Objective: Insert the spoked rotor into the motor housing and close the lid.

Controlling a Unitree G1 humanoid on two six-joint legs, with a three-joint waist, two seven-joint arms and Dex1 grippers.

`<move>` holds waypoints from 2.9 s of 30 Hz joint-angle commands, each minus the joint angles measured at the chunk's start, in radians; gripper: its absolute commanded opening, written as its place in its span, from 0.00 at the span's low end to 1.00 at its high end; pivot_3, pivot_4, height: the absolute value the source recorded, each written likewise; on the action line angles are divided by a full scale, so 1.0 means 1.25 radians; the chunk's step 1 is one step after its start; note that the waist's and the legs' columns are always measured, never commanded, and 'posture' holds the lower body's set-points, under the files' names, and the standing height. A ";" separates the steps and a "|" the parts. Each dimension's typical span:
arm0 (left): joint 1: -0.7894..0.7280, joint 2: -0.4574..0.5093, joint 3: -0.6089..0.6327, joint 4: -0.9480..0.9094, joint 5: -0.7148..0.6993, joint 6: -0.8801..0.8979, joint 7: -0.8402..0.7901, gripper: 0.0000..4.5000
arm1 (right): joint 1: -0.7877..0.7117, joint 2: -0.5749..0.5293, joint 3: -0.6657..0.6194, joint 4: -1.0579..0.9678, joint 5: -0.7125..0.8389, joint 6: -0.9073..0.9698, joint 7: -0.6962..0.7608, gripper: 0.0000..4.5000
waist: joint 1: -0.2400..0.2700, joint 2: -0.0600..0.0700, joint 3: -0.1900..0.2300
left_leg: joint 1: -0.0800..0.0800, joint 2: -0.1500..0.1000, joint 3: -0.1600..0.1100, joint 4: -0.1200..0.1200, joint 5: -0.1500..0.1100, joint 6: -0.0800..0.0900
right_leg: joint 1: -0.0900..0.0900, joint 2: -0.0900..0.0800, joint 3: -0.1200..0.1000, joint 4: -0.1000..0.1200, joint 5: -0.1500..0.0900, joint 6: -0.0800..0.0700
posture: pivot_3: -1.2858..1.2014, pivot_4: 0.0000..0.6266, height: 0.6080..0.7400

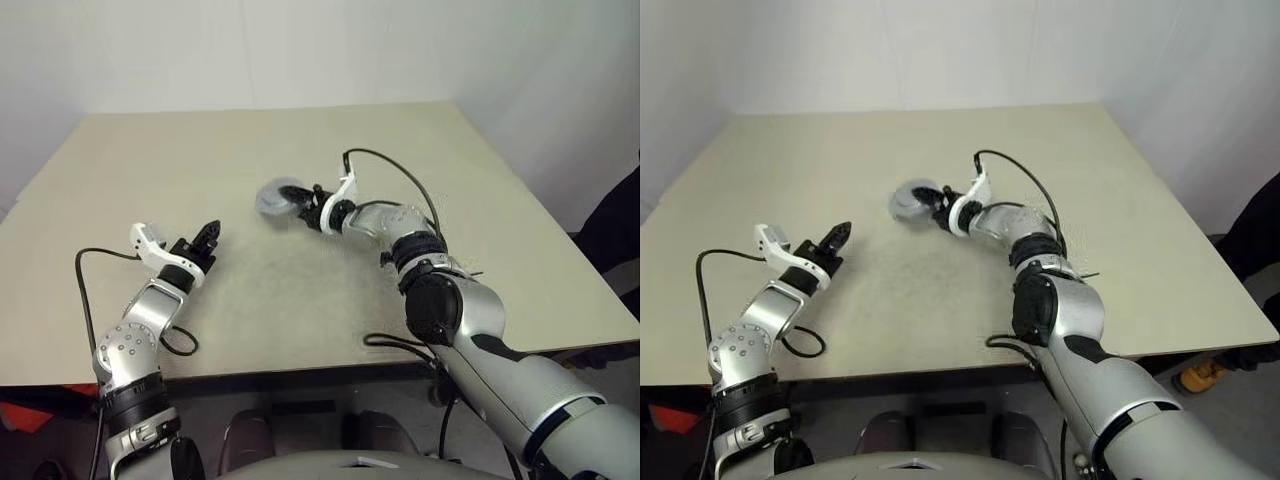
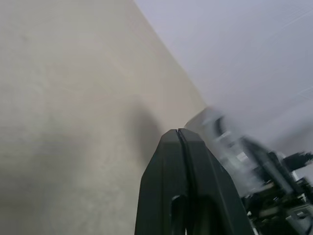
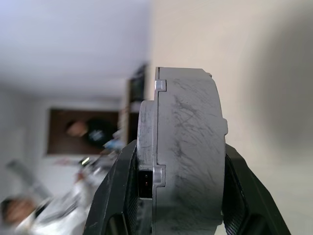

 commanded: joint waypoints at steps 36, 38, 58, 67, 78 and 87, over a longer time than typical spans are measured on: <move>-0.051 0.053 -0.074 0.039 -0.408 -0.017 0.062 1.00 | 0.054 0.075 0.046 -0.299 0.101 0.206 0.038 0.46 | 0.024 0.000 0.000 | 0.000 0.001 0.000 0.002 0.002 -0.003 | 0.000 0.001 0.000 0.003 0.002 0.003 | 0.52 0.00 1.00; -0.050 0.055 -0.077 0.041 -0.403 -0.020 0.063 1.00 | 0.052 0.076 0.044 -0.301 0.104 0.208 0.036 0.46 | 0.024 0.000 0.000 | 0.000 0.001 0.000 0.002 0.002 -0.003 | 0.000 0.001 0.000 0.003 0.002 0.004 | 0.52 0.00 1.00; -0.047 0.059 -0.099 0.065 -0.377 -0.040 0.048 0.49 | 0.047 0.086 0.055 -0.325 0.128 0.208 0.021 0.46 | 0.024 0.000 0.000 | 0.001 0.001 0.000 0.002 0.003 -0.005 | 0.000 0.001 0.000 0.006 0.002 0.003 | 0.52 0.00 1.00; -0.041 0.064 -0.102 0.063 -0.358 -0.047 0.041 0.49 | 0.047 0.085 0.063 -0.324 0.125 0.199 0.023 0.46 | 0.024 0.000 0.000 | 0.002 0.001 -0.001 0.003 0.003 -0.006 | 0.000 0.001 0.000 0.008 0.002 0.003 | 0.52 0.00 1.00; -0.040 0.071 -0.082 0.075 -0.360 -0.069 0.037 0.49 | 0.056 0.079 0.097 -0.322 0.099 0.162 0.041 0.46 | 0.024 0.000 0.000 | 0.002 0.001 -0.001 0.003 0.003 -0.006 | 0.000 0.001 0.000 0.008 0.002 0.003 | 0.52 0.00 1.00; -0.025 0.074 -0.078 0.079 -0.341 -0.085 0.036 0.49 | 0.077 0.078 0.153 -0.333 0.050 0.048 0.052 0.98 | 0.023 -0.001 0.000 | 0.001 0.001 -0.001 0.004 0.003 -0.006 | 0.000 0.001 0.000 0.009 0.002 0.003 | 0.52 0.00 1.00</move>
